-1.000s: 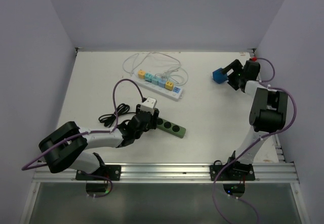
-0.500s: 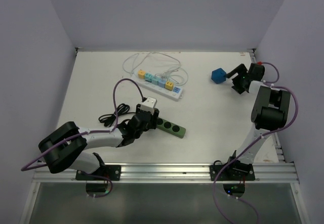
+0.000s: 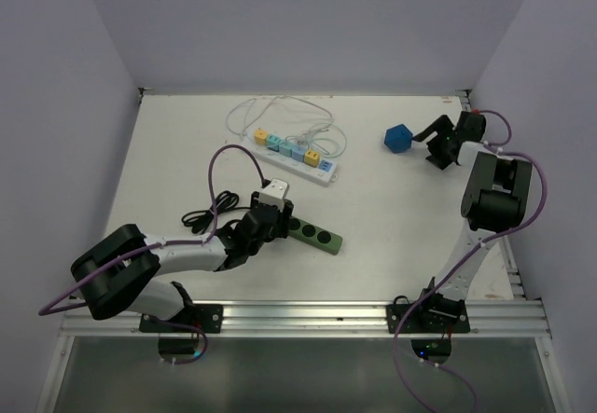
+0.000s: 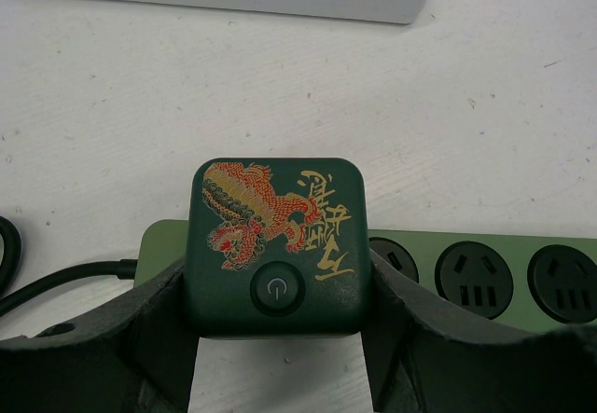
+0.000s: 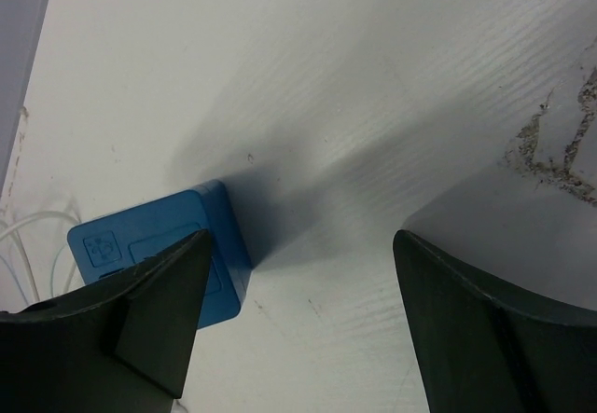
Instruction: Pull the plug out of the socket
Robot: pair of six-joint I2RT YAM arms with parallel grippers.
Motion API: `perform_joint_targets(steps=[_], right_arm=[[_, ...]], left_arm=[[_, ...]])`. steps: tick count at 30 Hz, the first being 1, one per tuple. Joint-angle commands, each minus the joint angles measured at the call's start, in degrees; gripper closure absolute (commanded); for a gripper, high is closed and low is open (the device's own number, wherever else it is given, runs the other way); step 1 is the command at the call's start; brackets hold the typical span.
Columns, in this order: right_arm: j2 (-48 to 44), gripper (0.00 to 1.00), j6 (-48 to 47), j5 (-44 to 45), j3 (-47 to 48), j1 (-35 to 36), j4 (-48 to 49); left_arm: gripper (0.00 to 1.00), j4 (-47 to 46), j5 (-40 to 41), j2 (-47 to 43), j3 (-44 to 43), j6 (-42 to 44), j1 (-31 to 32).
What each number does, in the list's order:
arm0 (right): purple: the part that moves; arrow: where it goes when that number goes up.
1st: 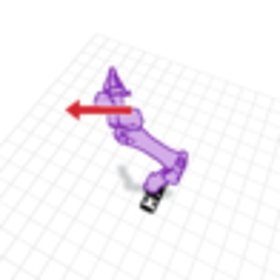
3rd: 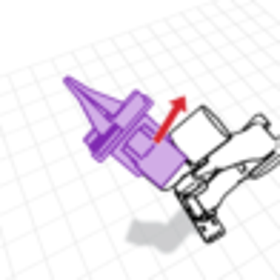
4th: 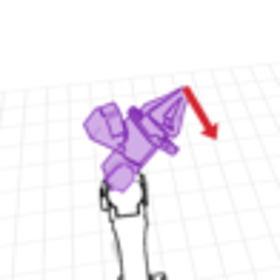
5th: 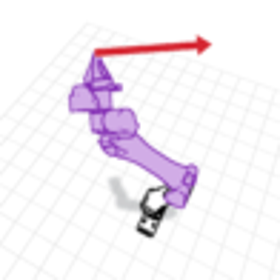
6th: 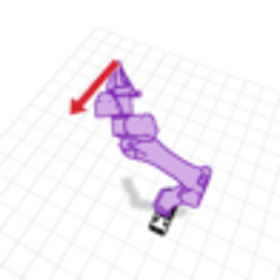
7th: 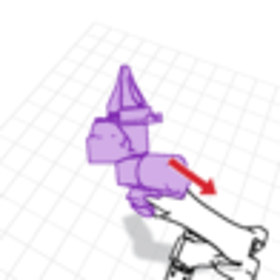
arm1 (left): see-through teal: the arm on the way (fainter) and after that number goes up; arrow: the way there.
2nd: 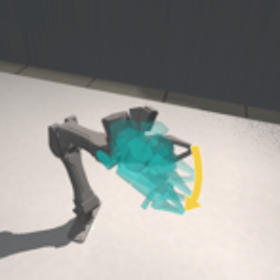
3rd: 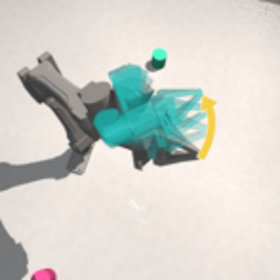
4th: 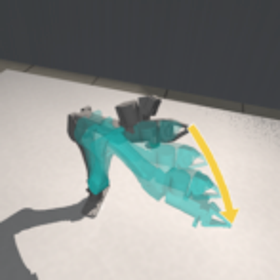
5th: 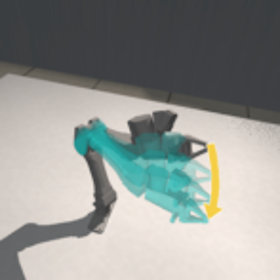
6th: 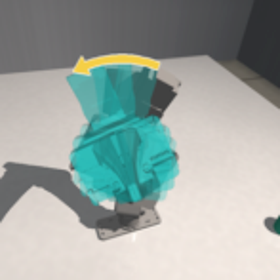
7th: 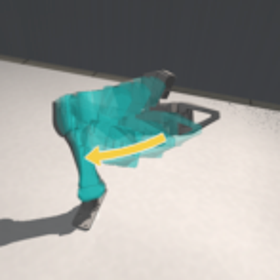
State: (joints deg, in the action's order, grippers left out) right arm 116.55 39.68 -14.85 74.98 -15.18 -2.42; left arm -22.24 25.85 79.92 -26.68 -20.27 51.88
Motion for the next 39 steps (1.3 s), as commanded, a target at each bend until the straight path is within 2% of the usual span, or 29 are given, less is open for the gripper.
perform_joint_targets(steps=[1, 3, 6, 7, 14, 16, 19, 26, 29, 31, 35, 39], right_arm=[[-2.6, 0.18, -2.8, 0.9, -0.3, 0.7, -3.2], [-5.4, 0.17, -2.7, 0.8, -1.7, 0.9, -2.6], [-13.7, 0.17, -2.8, 1.1, -6.2, 1.8, -1.5], [-19.3, 0.17, -2.9, 1.8, -9.6, 2.3, -0.9], [-43.8, 0.15, -6.0, 4.3, -26.9, 12.9, 1.6], [-47.5, 0.15, -6.8, 2.7, -31.9, 14.6, 3.8], [-53.6, 0.16, -9.7, -3.2, -38.3, 20.7, 10.3], [-55.3, 0.16, -22.8, -9.0, -46.2, 41.6, 17.0], [-53.5, 0.15, -30.8, -5.6, -46.4, 51.7, 16.1], [-51.2, 0.14, -32.3, -2.3, -45.5, 56.9, 15.5], [-47.5, 0.14, -35.2, -1.1, -44.1, 61.5, 17.0], [-45.0, 0.14, -39.0, 5.3, -41.1, 65.6, 13.4]], left_arm=[[1.0, 2.3, -4.0, 0.0, -0.6, -1.4, 0.2], [1.0, 2.7, -4.1, 0.0, -1.4, -1.2, 0.2], [1.0, 3.3, -4.1, -0.6, -2.3, -0.9, 0.2], [1.0, 3.5, -4.0, -0.7, -2.7, -0.6, 0.2], [1.0, 5.1, -3.7, -3.3, -4.1, -0.2, -0.8], [1.0, 5.6, -3.6, -3.8, -4.5, -0.1, -1.7], [1.0, 6.3, -4.1, -5.5, -4.8, 0.1, -2.5], [1.0, 8.4, -6.2, -11.4, -4.8, 0.0, -5.0], [1.0, 9.2, -7.8, -13.5, -4.7, 0.1, -5.5], [1.0, 9.8, -8.0, -14.9, -4.8, 0.1, -5.5], [1.0, 11.2, -8.3, -16.6, -4.9, 0.2, -5.5], [1.0, 12.5, -9.2, -18.9, -5.2, 0.0, -5.5]])
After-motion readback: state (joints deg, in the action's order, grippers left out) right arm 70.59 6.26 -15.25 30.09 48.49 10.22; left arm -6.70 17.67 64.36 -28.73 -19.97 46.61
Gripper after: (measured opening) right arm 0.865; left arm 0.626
